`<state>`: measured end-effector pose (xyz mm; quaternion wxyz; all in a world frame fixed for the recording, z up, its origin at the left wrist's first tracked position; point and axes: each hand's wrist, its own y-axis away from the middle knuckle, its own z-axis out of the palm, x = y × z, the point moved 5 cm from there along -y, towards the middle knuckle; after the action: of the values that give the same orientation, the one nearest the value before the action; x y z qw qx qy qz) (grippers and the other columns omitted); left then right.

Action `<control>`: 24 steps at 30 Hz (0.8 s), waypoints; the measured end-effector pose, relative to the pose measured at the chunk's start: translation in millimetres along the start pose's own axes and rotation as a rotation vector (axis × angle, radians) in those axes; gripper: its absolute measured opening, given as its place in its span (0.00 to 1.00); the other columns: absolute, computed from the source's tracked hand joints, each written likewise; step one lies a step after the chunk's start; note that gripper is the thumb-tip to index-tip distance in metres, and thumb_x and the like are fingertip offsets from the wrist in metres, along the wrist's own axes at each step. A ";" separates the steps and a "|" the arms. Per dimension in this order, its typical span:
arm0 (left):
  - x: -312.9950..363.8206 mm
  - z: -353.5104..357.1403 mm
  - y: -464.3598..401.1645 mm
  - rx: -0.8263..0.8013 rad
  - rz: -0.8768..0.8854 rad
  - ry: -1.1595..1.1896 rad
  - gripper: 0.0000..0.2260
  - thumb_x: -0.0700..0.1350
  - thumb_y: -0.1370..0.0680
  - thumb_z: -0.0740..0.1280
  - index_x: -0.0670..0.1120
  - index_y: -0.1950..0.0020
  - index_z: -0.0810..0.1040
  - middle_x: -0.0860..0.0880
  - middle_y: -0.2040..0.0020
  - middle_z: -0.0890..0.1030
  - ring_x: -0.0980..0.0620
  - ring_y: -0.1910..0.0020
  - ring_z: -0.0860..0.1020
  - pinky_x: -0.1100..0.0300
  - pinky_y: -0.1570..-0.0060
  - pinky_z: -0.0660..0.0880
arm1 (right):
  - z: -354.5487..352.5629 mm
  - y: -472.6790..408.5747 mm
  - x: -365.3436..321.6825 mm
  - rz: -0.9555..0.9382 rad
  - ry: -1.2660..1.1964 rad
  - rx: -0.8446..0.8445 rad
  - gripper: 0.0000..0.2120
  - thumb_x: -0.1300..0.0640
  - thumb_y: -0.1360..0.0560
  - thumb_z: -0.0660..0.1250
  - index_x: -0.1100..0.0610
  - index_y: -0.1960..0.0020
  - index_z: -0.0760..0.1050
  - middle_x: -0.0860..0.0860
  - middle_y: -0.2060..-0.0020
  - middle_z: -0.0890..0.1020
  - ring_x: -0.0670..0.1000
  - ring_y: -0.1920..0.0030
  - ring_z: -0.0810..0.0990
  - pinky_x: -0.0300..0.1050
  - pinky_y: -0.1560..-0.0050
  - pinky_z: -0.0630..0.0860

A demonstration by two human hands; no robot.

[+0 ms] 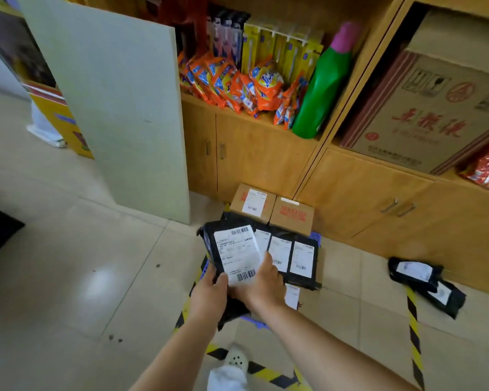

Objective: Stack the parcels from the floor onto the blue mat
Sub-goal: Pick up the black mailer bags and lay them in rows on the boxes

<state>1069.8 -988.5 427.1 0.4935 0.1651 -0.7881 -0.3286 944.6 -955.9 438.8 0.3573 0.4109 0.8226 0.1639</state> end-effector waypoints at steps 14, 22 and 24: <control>-22.9 30.9 -148.3 -0.052 -0.106 -0.064 0.17 0.52 0.19 0.52 0.47 0.41 0.76 0.45 0.46 0.78 0.46 0.50 0.75 0.56 0.50 0.71 | 82.9 -131.1 3.7 0.132 0.083 -0.032 0.59 0.35 0.40 0.74 0.52 0.25 0.39 0.57 0.31 0.59 0.58 0.31 0.59 0.50 0.29 0.59; -83.7 39.0 -256.8 -0.074 0.017 -0.370 0.29 0.43 0.23 0.64 0.51 0.25 0.58 0.42 0.30 0.64 0.41 0.33 0.68 0.51 0.35 0.68 | 168.3 -203.3 64.5 0.028 0.290 -0.146 0.60 0.41 0.38 0.74 0.51 0.25 0.33 0.55 0.31 0.58 0.58 0.32 0.57 0.51 0.31 0.60; -102.7 37.2 -286.4 -0.043 0.021 -0.465 0.32 0.42 0.25 0.67 0.50 0.24 0.56 0.39 0.27 0.60 0.39 0.28 0.61 0.48 0.31 0.63 | 194.4 -220.9 78.7 -0.025 0.347 -0.228 0.60 0.44 0.38 0.74 0.50 0.25 0.32 0.55 0.31 0.56 0.58 0.32 0.56 0.51 0.30 0.60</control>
<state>1065.5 -1124.2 152.3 0.3054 0.0659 -0.8752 -0.3694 929.5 -1032.6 144.4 0.2566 0.3232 0.8529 0.3199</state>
